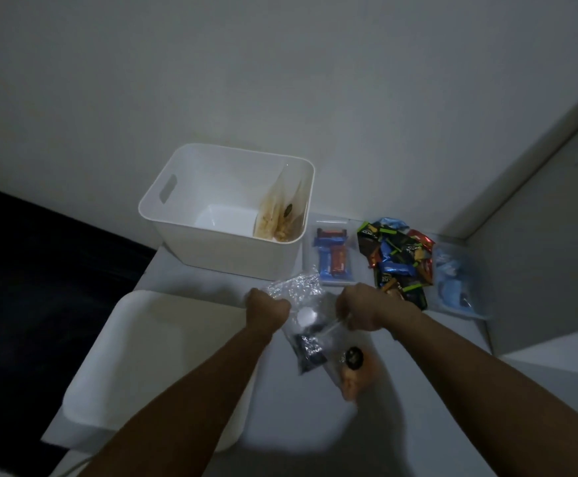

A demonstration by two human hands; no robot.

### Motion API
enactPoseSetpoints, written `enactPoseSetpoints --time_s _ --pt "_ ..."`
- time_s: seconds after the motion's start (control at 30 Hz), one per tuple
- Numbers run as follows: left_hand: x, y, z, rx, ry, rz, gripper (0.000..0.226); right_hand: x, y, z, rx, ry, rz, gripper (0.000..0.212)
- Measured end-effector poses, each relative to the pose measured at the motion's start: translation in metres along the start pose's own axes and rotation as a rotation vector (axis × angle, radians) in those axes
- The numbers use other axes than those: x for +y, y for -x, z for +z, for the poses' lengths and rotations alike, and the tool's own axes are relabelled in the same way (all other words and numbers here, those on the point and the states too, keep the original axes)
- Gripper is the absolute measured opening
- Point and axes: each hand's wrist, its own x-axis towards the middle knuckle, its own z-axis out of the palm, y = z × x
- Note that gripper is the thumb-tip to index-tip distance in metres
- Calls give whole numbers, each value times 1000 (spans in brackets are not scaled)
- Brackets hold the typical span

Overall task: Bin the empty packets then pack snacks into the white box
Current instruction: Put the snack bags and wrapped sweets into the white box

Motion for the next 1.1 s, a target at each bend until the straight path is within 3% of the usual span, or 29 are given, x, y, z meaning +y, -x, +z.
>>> enactPoseSetpoints --time_s 0.07,0.17,0.23,0.37,0.43,0.57,0.7,0.83,0.97,1.1 --pt "0 -6 1 -98 213 -121 39 1 13 -4 -8 -10 -3 24" --pt "1 -6 -1 -121 268 -59 23 3 31 -13 -31 -24 -1 22" --pt "7 -3 -5 -160 223 -6 21 6 43 -22 -46 -26 14 23" --pt "44 17 -22 -450 -48 54 12 15 63 -54 -38 -149 49 18" --pt "69 32 -38 -514 -135 141 9 16 75 -81 -9 -255 88 12" --pt "117 59 -76 -408 -185 320 9 5 107 -144 185 -405 98 5" --pt "166 72 -126 -294 -31 373 7 -14 127 -194 417 -725 13 5" --pt "199 61 -169 -182 104 400 14 -41 108 -222 645 -896 -26 8" --pt "209 32 -180 -137 181 393 7 -71 63 -222 725 -909 22 11" --pt "198 -5 -166 -96 185 344 6 -95 19 -204 672 -891 122 5"
